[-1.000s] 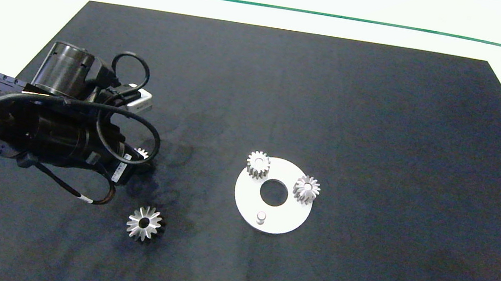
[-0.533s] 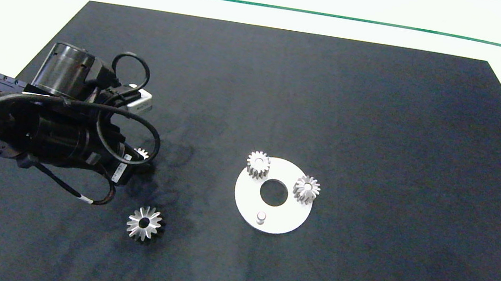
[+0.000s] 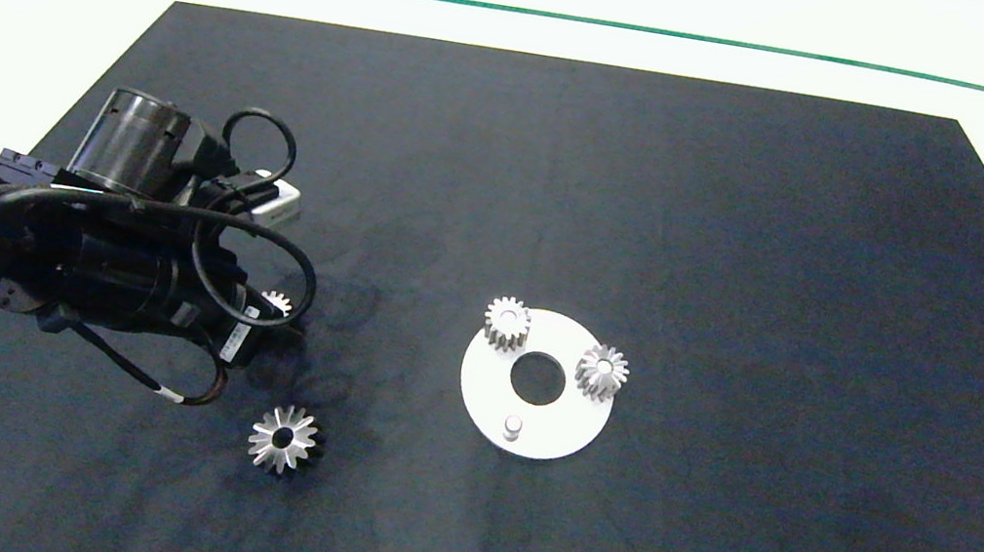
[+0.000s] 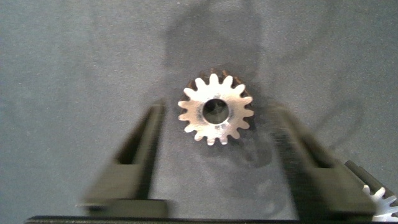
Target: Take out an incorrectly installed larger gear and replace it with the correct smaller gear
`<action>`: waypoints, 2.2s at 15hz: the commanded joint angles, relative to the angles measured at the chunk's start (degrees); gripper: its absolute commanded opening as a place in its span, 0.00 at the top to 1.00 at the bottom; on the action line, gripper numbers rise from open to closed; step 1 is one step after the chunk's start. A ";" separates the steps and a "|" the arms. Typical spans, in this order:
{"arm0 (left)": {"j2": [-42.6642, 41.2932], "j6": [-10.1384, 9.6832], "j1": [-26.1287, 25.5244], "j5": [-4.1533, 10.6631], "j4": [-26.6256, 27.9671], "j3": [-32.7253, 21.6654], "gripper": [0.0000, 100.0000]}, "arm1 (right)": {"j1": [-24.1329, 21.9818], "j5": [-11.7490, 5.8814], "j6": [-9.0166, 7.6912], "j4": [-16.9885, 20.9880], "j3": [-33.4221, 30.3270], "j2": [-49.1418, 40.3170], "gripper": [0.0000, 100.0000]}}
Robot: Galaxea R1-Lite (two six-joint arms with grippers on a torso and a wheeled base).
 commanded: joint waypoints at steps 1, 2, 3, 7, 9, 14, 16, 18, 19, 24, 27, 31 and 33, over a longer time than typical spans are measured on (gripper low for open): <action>0.35 0.04 -0.14 0.06 -0.02 -0.19 0.00 | 0.02 0.11 -0.08 0.07 -0.10 -0.02 0.00; 0.35 0.04 -0.05 0.06 -0.02 -0.19 0.01 | 0.02 0.11 -0.08 0.07 -0.01 -0.02 0.00; 0.35 0.04 -0.05 0.06 -0.02 -0.19 0.04 | 0.02 0.11 -0.08 0.07 -0.01 -0.02 0.00; 0.62 0.04 -0.05 0.06 -0.02 -0.45 0.11 | 0.02 0.11 -0.08 0.07 -0.01 -0.02 0.00; 0.62 0.04 -0.05 0.06 -0.02 -0.45 0.16 | 0.02 0.11 -0.08 0.07 -0.01 -0.02 0.00; 0.62 0.04 -0.05 0.06 -0.02 -0.45 0.25 | 0.02 0.11 -0.08 0.07 -0.01 -0.11 0.00; 0.62 -0.04 -0.14 0.06 -0.02 -0.45 0.29 | 0.02 0.11 -0.08 0.07 -0.01 -0.28 0.00; 0.62 -0.04 -0.14 0.06 -0.02 -0.45 0.34 | 0.02 0.11 -0.08 0.07 -0.01 -0.37 0.00; 0.62 -0.04 -0.14 0.06 0.07 -0.36 0.35 | 0.02 0.11 -0.08 0.07 -0.01 -0.37 0.00; 0.70 -0.04 -0.22 0.06 0.07 -0.01 0.46 | 0.02 0.11 -0.08 0.07 -0.01 -0.37 0.00; 0.70 -0.04 -0.22 0.06 0.07 -0.01 0.52 | 0.02 0.11 -0.08 0.16 -0.01 -0.55 0.00; 0.70 -0.04 -0.22 0.06 0.07 0.16 0.59 | 0.02 0.11 -0.08 0.16 -0.01 -0.55 0.00; 0.70 -0.04 -0.22 0.06 0.07 0.08 0.64 | 0.02 0.11 -0.08 0.16 -0.01 -0.63 0.00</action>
